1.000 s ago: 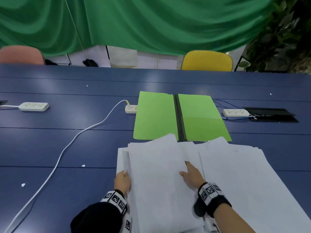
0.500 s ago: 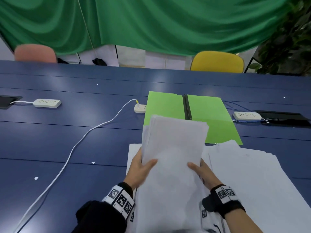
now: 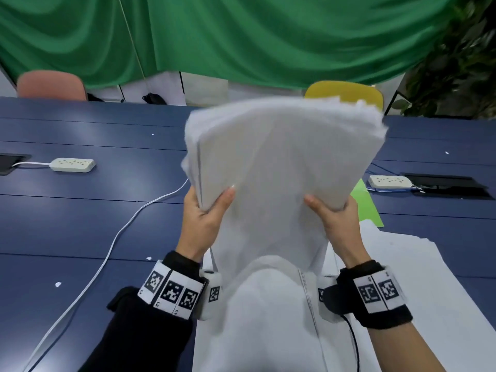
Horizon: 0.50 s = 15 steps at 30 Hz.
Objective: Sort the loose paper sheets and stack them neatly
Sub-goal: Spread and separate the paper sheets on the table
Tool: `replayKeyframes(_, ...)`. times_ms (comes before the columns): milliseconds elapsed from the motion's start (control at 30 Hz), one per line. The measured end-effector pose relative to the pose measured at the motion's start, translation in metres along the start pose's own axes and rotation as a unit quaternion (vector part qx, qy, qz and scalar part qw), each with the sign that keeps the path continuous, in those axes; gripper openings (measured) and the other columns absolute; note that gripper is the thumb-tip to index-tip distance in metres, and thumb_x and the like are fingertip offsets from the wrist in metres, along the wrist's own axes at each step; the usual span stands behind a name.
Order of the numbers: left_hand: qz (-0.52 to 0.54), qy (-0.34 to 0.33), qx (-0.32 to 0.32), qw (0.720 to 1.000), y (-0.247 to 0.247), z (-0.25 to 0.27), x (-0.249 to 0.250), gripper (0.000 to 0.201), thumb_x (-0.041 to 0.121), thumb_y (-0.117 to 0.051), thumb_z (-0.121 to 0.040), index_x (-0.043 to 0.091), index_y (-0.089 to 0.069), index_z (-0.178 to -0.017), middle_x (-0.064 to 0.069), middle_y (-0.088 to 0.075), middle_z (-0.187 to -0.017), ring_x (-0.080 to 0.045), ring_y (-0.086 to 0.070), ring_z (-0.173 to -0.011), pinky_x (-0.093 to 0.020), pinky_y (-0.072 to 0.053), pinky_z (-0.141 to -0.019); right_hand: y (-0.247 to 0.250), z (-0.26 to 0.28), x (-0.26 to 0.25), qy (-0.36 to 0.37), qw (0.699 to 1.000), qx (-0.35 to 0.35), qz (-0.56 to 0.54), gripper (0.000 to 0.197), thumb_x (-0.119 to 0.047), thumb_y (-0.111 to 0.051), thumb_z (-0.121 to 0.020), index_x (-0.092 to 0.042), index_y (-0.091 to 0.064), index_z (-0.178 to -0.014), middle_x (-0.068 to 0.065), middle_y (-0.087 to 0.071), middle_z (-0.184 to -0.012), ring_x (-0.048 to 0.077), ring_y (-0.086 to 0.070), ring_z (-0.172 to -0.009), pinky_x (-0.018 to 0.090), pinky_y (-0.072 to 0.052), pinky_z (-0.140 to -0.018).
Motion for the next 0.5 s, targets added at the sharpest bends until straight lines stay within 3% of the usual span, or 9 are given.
replayKeyframes(67, 0.009, 0.014, 0.010, 1.000, 0.012, 0.007, -0.012, 0.028, 0.014, -0.065, -0.075, 0.028, -0.065, -0.099, 0.016, -0.072, -0.091, 0.000, -0.065, -0.089, -0.015, -0.050, -0.079, -0.002, 0.007, 0.016, -0.018, 0.999, -0.024, 0.019, 0.028, 0.007, -0.071, -0.072, -0.013, -0.063, -0.091, -0.020, -0.072, -0.073, -0.006, -0.066, -0.070, 0.010, -0.050, -0.064)
replayKeyframes(133, -0.010, 0.041, 0.000, 0.999, 0.015, 0.014, -0.030, 0.033, 0.020, -0.069, -0.072, 0.021, -0.061, -0.104, 0.010, -0.071, -0.092, -0.005, -0.066, -0.088, -0.020, -0.052, -0.078, 0.001, 0.014, 0.036, -0.042, 0.998, -0.036, 0.019, 0.033, 0.011, -0.068, -0.073, -0.018, -0.063, -0.088, -0.020, -0.072, -0.074, -0.005, -0.066, -0.072, 0.011, -0.051, -0.065)
replayKeyframes(200, -0.016, 0.090, -0.003, 0.996, 0.016, 0.023, -0.056, 0.025, 0.006, -0.069, -0.077, 0.018, -0.059, -0.096, 0.015, -0.073, -0.082, 0.000, -0.067, -0.077, -0.015, -0.053, -0.069, 0.003, 0.018, 0.053, -0.067, 0.997, -0.036, 0.020, 0.036, 0.014, -0.064, -0.075, -0.020, -0.062, -0.086, -0.020, -0.072, -0.073, -0.007, -0.066, -0.071, 0.009, -0.050, -0.064)
replayKeyframes(267, -0.035, 0.117, 0.005, 0.993, 0.013, 0.030, -0.067, 0.032, -0.008, -0.063, -0.081, 0.023, -0.061, -0.088, 0.020, -0.072, -0.076, 0.005, -0.067, -0.073, -0.011, -0.051, -0.065, 0.004, 0.021, 0.063, -0.082, 0.995, -0.033, 0.035, 0.034, 0.013, -0.065, -0.076, -0.020, -0.063, -0.085, -0.021, -0.071, -0.071, -0.008, -0.065, -0.069, 0.009, -0.050, -0.063)
replayKeyframes(400, -0.060, 0.097, 0.005, 0.993, 0.009, 0.016, -0.057, 0.026, -0.004, -0.065, -0.080, 0.022, -0.065, -0.082, 0.021, -0.071, -0.071, 0.006, -0.065, -0.069, -0.012, -0.051, -0.064, 0.013, 0.009, 0.060, -0.074, 0.997, 0.004, 0.014, 0.028, 0.011, -0.065, -0.076, -0.017, -0.064, -0.082, -0.019, -0.071, -0.066, -0.006, -0.065, -0.063, 0.010, -0.050, -0.060)
replayKeyframes(500, -0.066, 0.125, 0.027, 0.990, 0.020, 0.019, -0.077, 0.020, -0.001, -0.067, -0.079, 0.019, -0.066, -0.081, 0.018, -0.071, -0.068, 0.001, -0.066, -0.069, -0.013, -0.051, -0.063, 0.018, 0.018, 0.087, -0.121, 0.993, -0.002, 0.018, 0.029, 0.007, -0.070, -0.074, -0.019, -0.063, -0.084, -0.017, -0.072, -0.069, 0.001, -0.067, -0.068, 0.012, -0.053, -0.063)
Point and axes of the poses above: each hand's wrist, its own z-axis away from the middle knuckle, its own y-axis out of the back of the hand, x = y × z, the point moved 10 cm from there along -z, towards the middle knuckle
